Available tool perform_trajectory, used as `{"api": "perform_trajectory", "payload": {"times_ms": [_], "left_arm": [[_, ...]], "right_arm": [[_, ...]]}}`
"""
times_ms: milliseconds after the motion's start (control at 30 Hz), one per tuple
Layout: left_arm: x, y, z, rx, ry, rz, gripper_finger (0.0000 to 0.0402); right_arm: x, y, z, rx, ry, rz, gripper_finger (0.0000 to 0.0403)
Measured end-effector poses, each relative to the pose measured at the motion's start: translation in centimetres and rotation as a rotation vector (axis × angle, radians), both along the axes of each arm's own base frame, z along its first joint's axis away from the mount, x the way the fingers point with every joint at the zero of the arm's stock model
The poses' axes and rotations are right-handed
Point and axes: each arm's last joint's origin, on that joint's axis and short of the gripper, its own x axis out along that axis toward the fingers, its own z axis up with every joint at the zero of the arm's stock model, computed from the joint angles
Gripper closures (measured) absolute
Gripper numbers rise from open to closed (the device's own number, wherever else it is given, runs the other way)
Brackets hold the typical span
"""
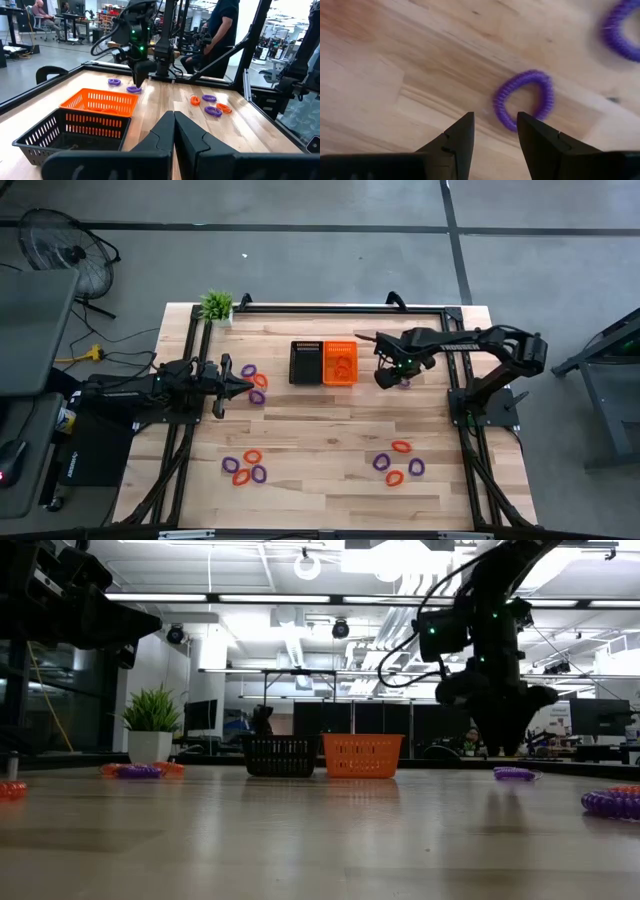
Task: Sort spring keychains into baskets
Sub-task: Put the purple spring keychain into the black basket
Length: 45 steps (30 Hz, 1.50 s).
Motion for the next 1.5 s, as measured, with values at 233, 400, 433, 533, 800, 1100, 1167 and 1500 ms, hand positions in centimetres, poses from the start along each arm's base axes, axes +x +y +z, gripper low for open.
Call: {"api": "perform_trajectory", "payload": {"times_ms": [233,400,433,533,800,1100,1167,1500], "left_arm": [[0.0,0.0,0.0,0.0,0.0,0.0,0.04],[0.0,0.0,0.0,0.0,0.0,0.001,0.04],[0.0,0.0,0.0,0.0,0.0,0.0,0.04],[0.0,0.0,0.0,0.0,0.0,0.0,0.04],[0.0,0.0,0.0,0.0,0.0,0.001,0.04],[0.0,0.0,0.0,0.0,0.0,0.001,0.04],[0.0,0.0,0.0,0.0,0.0,0.001,0.04],[0.0,0.0,0.0,0.0,0.0,0.001,0.04]], "right_arm": [[-0.6,0.3,-1.6,-0.008,-0.014,-0.009,0.0258],[-1.0,0.3,-2.5,-0.038,-0.012,-0.005,0.026],[-1.1,0.3,-2.5,-0.041,-0.011,0.002,0.026],[-1.1,0.3,-2.5,-0.045,-0.011,0.041,0.0261],[-0.7,0.3,-3.6,-0.01,0.017,0.214,0.0263],[-0.4,0.5,-4.0,-0.01,0.037,0.305,0.0286],[-0.4,0.6,-4.0,-0.006,0.034,0.307,0.0299],[-0.3,0.6,-3.8,0.03,0.022,0.296,0.0381]]}}
